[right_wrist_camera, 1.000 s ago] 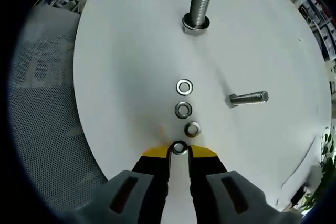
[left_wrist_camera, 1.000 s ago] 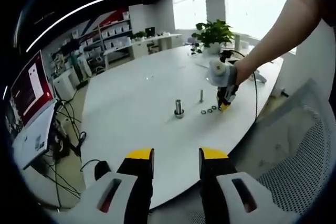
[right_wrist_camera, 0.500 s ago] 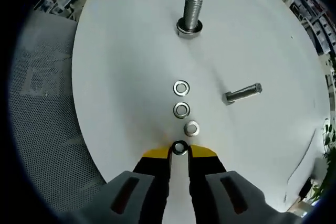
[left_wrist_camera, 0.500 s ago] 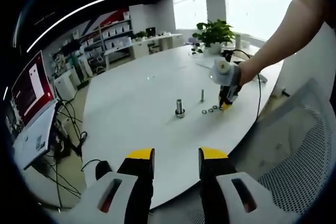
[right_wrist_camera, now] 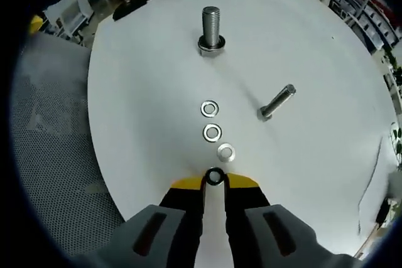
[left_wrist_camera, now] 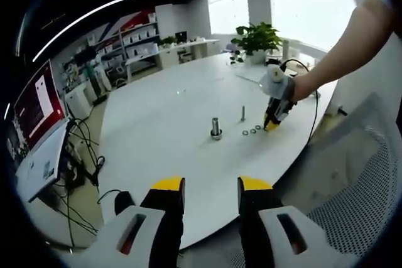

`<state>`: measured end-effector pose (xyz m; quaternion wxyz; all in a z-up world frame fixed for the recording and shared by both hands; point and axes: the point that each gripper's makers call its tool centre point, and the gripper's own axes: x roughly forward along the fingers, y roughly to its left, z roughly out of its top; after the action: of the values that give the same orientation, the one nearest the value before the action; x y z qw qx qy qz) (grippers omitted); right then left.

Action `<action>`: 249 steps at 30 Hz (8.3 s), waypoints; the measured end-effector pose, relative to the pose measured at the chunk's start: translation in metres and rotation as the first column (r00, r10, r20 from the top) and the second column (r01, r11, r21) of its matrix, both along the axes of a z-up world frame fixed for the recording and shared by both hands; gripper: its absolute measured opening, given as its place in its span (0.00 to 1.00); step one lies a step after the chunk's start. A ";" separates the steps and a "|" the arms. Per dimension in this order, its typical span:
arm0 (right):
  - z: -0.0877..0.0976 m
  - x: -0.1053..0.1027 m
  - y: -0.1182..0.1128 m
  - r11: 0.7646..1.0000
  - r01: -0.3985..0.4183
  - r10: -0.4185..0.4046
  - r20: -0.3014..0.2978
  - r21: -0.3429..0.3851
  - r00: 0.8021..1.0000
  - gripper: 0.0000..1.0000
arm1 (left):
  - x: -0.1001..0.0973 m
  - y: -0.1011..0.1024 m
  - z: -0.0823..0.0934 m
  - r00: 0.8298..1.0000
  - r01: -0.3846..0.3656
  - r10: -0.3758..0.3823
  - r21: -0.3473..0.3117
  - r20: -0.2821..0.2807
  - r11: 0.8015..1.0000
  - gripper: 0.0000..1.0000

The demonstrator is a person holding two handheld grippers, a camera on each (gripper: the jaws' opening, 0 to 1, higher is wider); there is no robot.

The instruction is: Place the washer onto the threaded stud by aligning its center hole with the stud, sliding it down to the base, and recovering from edge contact or off-axis alignment until the washer reaches the visible bottom stop.

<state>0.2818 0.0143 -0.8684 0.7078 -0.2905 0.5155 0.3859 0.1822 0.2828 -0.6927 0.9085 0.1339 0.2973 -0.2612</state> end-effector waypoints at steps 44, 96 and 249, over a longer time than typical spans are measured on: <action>0.074 0.081 0.016 0.992 -0.130 0.128 0.208 -0.004 0.970 0.14 | -0.002 -0.002 -0.003 1.000 0.020 -0.020 0.019 -0.010 1.000 0.31; 0.007 0.089 0.023 0.992 -0.115 0.120 0.084 -0.058 0.989 0.15 | -0.005 -0.002 -0.007 0.999 0.028 -0.027 0.024 -0.034 0.999 0.28; 0.065 0.080 0.022 0.966 -0.231 0.243 0.099 -0.112 0.965 0.14 | -0.002 0.001 -0.008 0.999 0.033 -0.032 0.077 -0.014 0.996 0.29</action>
<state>0.3615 0.0362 -0.8039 0.6688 -0.4061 0.4552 0.4249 0.1801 0.2843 -0.7007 0.8964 0.1721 0.3107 -0.2653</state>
